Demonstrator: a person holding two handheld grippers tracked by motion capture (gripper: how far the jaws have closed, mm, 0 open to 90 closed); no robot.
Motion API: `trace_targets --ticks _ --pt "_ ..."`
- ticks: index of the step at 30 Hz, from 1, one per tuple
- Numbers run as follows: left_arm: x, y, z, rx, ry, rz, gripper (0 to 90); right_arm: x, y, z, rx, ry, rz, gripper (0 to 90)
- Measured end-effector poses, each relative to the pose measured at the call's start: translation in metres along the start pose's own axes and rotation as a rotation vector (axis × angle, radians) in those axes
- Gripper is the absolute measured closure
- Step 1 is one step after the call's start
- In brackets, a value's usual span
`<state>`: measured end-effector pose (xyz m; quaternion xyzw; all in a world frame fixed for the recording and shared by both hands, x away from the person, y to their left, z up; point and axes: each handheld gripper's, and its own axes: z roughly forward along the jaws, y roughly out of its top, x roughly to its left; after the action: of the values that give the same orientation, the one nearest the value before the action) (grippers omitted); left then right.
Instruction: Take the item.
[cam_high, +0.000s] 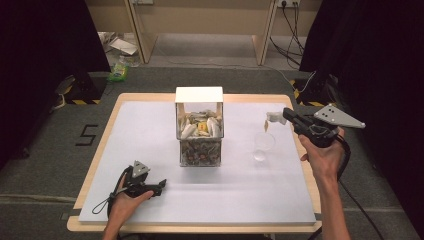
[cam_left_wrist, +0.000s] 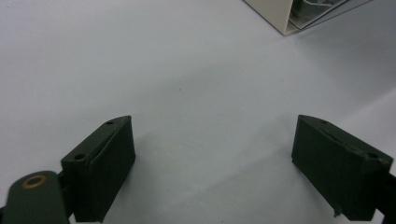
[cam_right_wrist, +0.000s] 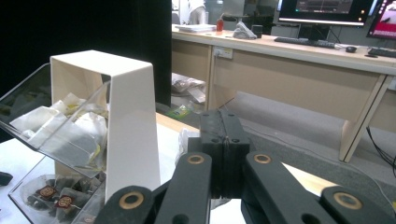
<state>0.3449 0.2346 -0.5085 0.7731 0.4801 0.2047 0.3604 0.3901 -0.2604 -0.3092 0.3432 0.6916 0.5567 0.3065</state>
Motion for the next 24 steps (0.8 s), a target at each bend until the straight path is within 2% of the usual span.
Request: trace_targets --ticks 8,19,24 --pt "0.0 0.0 0.0 0.0 0.0 0.0 12.3 0.0 -0.017 0.004 0.028 -0.026 -0.015 90.0" --pt "0.0 0.0 0.0 0.0 0.0 0.001 12.4 -0.005 -0.048 0.008 0.044 -0.037 0.022 90.0" --pt "0.0 0.0 0.0 -0.001 0.0 0.0 12.4 -0.006 -0.054 0.011 0.062 -0.043 0.025 90.0"
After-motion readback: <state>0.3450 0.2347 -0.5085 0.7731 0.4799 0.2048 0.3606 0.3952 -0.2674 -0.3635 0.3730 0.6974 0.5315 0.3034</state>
